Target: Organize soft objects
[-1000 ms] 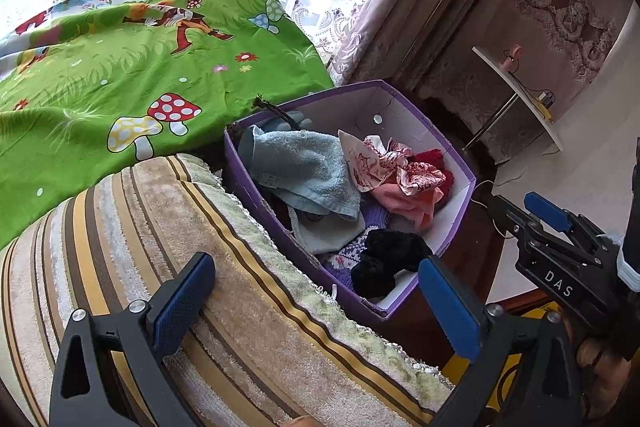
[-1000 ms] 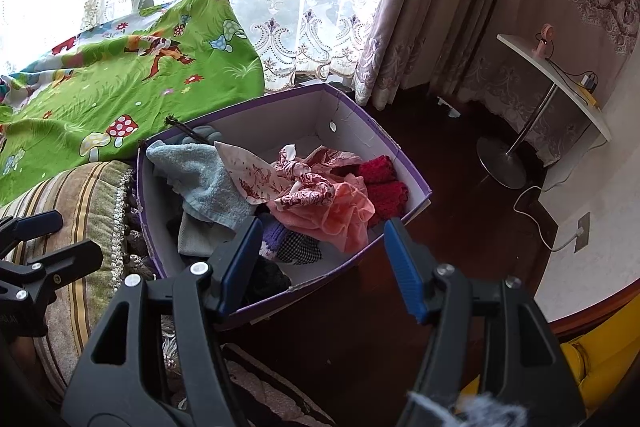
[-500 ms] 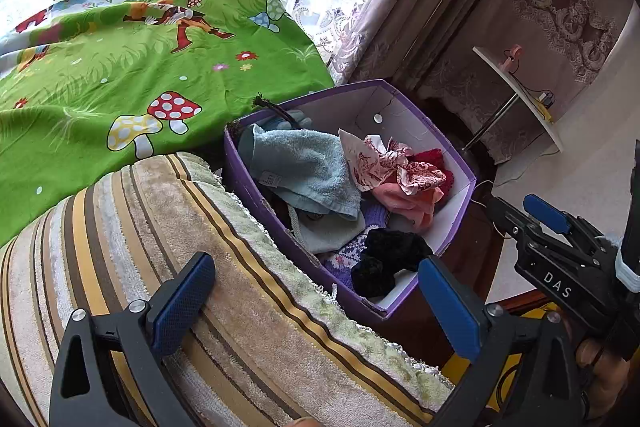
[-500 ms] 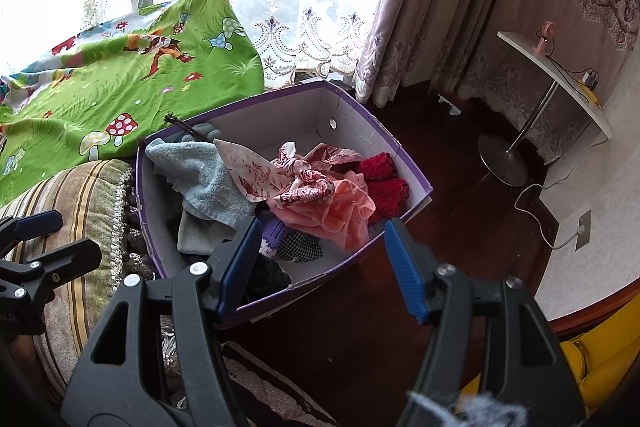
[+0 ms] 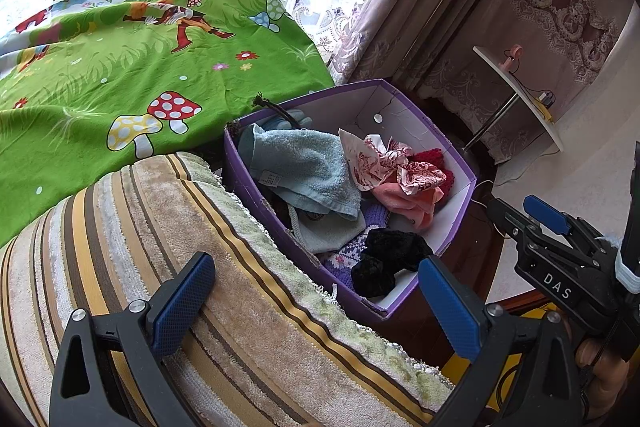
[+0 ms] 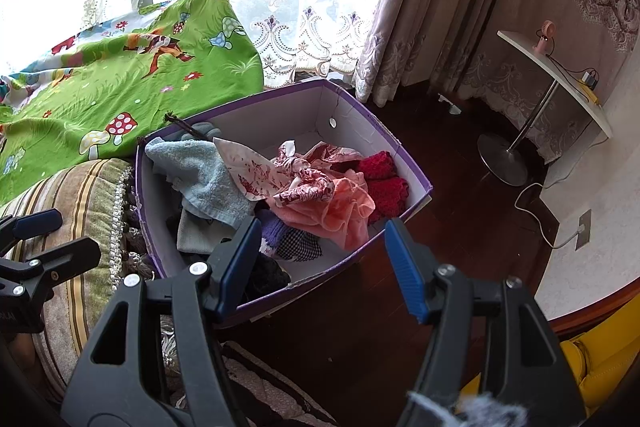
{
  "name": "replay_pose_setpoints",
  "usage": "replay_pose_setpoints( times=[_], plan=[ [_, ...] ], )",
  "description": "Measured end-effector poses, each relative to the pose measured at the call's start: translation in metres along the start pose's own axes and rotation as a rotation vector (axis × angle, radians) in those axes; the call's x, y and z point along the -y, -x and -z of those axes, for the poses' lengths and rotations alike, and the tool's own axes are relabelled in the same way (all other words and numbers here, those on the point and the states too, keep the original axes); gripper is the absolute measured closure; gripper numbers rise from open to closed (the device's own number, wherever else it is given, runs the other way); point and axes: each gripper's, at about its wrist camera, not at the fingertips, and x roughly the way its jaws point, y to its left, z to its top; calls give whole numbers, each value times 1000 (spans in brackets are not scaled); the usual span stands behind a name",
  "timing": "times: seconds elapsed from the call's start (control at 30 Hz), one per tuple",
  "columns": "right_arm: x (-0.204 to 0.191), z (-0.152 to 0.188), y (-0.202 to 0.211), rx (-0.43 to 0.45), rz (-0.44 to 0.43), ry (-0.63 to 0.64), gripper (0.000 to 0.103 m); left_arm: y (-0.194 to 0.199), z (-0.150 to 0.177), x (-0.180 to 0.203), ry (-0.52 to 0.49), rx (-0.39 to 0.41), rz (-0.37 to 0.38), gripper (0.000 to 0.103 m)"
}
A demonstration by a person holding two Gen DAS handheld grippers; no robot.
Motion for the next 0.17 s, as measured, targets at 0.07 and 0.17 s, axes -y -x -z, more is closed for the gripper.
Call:
replay_pose_setpoints(
  times=[0.07,0.17],
  plan=[
    [0,0,0,0,1,1,35,0,1,2,-13,14,-9,0],
    [0,1,0,-2,1,-4,35,1,1,10,-58,21,1,0]
  ],
)
